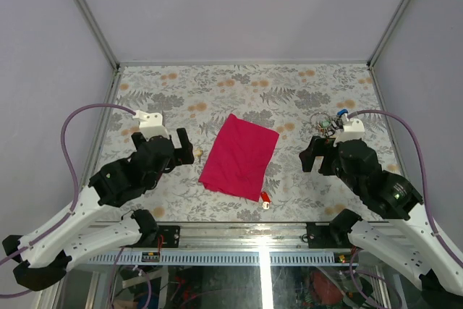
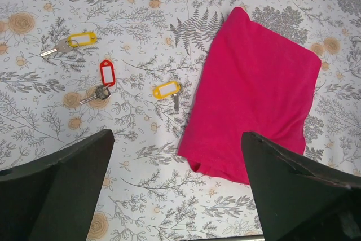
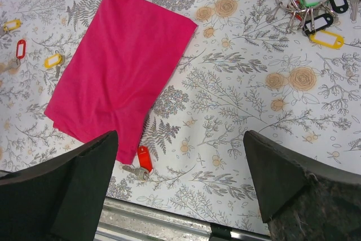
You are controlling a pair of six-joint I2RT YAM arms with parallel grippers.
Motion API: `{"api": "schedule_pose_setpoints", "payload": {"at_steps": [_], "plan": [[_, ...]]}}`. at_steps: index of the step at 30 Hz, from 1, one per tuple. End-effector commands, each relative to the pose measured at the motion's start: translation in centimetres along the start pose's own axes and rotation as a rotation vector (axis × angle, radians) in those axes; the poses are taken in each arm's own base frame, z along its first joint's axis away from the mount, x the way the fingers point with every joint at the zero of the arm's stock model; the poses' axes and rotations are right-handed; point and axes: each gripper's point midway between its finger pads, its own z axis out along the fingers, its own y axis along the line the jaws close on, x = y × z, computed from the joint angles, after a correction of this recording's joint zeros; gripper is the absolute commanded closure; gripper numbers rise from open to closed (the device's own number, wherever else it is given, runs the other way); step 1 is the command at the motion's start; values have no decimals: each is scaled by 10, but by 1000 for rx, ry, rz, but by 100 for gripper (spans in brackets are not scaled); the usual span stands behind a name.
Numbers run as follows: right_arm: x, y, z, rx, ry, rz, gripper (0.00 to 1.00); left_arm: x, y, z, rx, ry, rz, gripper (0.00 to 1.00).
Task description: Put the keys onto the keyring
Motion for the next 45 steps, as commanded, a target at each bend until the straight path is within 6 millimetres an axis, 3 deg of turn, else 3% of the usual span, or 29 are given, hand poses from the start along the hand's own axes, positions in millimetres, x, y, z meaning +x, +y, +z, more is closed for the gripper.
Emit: {"api": "schedule_pose_setpoints", "payload": {"at_steps": [1, 9, 13, 20, 23, 28, 36, 41, 45], "plan": [[-12, 0, 4, 16, -45, 20, 1, -9, 4, 4, -35, -51, -13, 0], [-11, 3, 3, 0, -36, 3, 1, -14, 10, 3, -57, -74, -11, 0], [-10, 8, 12, 12, 7, -1, 1, -13, 10, 4, -50, -85, 4, 0], [-6, 25, 63, 89, 183, -112, 1, -6, 2, 12, -30, -60, 54, 0], [-12, 23, 91, 61, 225, -66, 1, -4, 0, 15, -28, -54, 53, 0], [-25, -17, 133, 85, 256, 90, 2, 0, -4, 16, -8, -42, 59, 0], [-45, -89, 177, 188, 232, 266, 13, 3, -12, 19, 27, -26, 65, 0], [-53, -119, 205, 243, 227, 302, 22, 7, -14, 22, 26, -13, 74, 0], [-56, -130, 229, 257, 257, 288, 28, 7, -14, 22, 27, -13, 75, 0]]}}
